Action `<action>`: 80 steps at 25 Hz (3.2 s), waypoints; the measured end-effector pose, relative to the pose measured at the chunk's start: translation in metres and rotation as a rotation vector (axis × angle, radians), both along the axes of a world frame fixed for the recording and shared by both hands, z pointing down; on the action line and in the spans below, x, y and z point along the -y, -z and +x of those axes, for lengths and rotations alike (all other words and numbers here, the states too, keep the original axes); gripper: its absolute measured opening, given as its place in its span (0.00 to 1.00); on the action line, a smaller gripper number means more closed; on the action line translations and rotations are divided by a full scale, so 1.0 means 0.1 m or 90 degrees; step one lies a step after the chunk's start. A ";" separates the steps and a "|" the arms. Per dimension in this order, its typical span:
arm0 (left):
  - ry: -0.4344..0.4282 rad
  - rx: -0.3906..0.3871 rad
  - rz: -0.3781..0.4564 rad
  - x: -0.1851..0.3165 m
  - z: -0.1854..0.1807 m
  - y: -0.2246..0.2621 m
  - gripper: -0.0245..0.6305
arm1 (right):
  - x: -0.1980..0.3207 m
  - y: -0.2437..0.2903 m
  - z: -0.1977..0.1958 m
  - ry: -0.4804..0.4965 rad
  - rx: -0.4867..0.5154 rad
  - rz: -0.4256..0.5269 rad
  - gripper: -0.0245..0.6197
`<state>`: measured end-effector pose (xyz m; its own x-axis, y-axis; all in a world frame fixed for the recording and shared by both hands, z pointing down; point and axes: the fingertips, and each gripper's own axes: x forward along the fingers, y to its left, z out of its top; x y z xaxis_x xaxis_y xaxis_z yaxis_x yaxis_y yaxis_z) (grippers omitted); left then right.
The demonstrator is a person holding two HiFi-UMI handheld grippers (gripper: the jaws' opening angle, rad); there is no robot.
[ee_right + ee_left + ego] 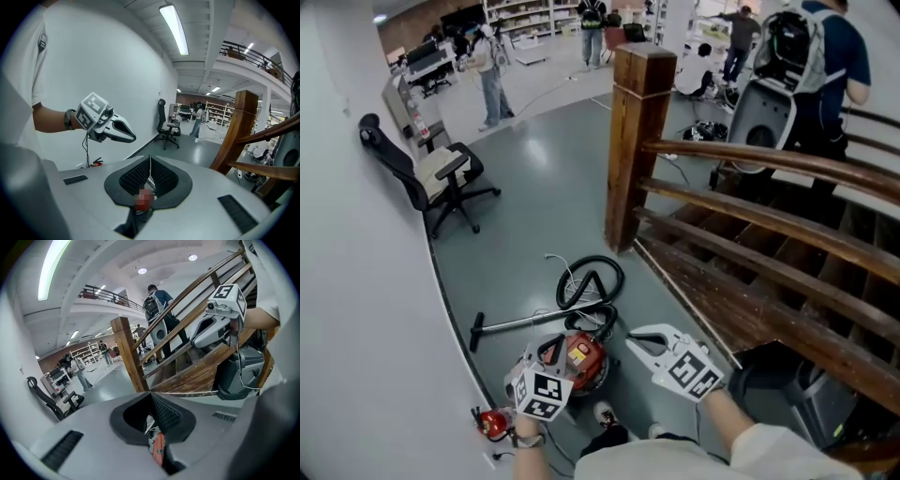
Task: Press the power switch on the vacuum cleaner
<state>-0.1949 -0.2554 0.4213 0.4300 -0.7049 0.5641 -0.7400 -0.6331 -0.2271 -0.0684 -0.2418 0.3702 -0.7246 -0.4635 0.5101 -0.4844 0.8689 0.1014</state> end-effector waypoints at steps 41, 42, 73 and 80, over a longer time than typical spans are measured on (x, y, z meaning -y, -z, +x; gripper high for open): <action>0.020 -0.083 -0.098 0.02 -0.09 -1.28 0.04 | -0.08 -1.22 -0.44 0.030 -0.028 -0.098 0.09; 0.019 -0.084 -0.104 0.02 -0.07 -1.33 0.05 | -0.09 -1.27 -0.43 0.032 -0.033 -0.101 0.09; -0.048 -0.058 -0.278 -0.09 0.16 -2.99 0.18 | 0.04 -2.62 -0.26 -0.059 -0.052 -0.225 0.09; -0.043 -0.063 -0.307 -0.06 0.18 -3.33 0.21 | 0.04 -2.79 -0.24 -0.078 -0.046 -0.249 0.11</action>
